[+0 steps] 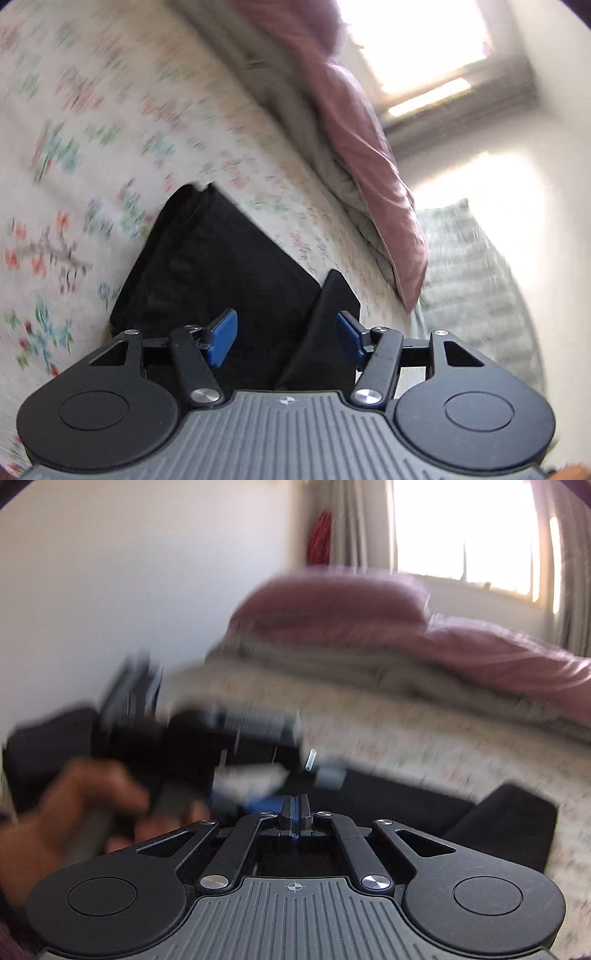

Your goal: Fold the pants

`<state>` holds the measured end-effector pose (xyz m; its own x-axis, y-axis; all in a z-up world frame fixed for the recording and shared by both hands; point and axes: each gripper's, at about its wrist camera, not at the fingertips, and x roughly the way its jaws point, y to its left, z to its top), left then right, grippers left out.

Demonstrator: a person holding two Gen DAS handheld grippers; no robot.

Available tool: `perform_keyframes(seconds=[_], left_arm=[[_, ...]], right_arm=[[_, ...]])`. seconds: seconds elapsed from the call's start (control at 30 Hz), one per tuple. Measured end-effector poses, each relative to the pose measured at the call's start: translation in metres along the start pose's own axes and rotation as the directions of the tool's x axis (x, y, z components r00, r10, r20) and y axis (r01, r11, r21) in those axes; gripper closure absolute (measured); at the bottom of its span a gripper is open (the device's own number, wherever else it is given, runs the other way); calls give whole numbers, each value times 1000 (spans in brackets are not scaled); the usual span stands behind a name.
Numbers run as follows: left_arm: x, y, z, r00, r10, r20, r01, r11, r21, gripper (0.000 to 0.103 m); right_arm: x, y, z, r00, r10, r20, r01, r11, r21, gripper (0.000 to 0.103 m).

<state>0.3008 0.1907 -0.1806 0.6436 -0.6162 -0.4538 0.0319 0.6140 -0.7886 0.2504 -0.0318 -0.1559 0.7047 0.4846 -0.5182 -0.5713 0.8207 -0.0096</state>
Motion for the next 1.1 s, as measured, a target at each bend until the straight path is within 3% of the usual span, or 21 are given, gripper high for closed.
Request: perform_keyframes(seconds=[0.1, 0.2, 0.23, 0.27, 0.47, 0.6, 0.73, 0.93, 0.97, 1.03, 1.1], left_arm=[[1, -21, -4, 1000, -19, -24, 21, 993, 113, 22], [15, -26, -8, 998, -6, -69, 13, 994, 107, 22], [21, -24, -10, 996, -1, -86, 8, 996, 88, 22], [26, -23, -10, 995, 8, -97, -1, 998, 70, 22], [42, -7, -11, 990, 64, -122, -65, 998, -7, 22], [35, 3, -11, 985, 99, -139, -102, 995, -12, 22], [34, 5, -12, 983, 103, -151, -106, 994, -9, 22], [36, 2, -15, 981, 118, -152, -119, 993, 5, 22], [36, 2, -15, 981, 119, -151, -119, 993, 5, 22], [37, 2, -15, 982, 119, -150, -120, 993, 1, 22], [38, 2, -14, 982, 115, -152, -118, 993, -10, 22]], right_arm=[[6, -10, -15, 994, -102, -39, 102, 995, -5, 99], [-6, -46, -22, 981, -192, -26, 193, 980, 58, 83], [-8, -53, -26, 979, -200, -31, 201, 977, 63, 72], [-8, -60, -30, 979, -201, -42, 204, 977, 64, 64], [13, -46, -33, 991, -116, -67, 116, 993, -6, 58], [36, -30, -41, 980, -136, -148, 124, 989, -84, 58], [52, -20, -52, 948, -285, -139, 249, 941, -229, 63], [61, -17, -58, 950, -274, -148, 230, 938, -258, 76], [61, -16, -59, 950, -277, -143, 232, 934, -270, 87], [62, -16, -56, 950, -276, -143, 236, 940, -247, 98], [58, -21, -51, 954, -270, -129, 241, 949, -202, 100]])
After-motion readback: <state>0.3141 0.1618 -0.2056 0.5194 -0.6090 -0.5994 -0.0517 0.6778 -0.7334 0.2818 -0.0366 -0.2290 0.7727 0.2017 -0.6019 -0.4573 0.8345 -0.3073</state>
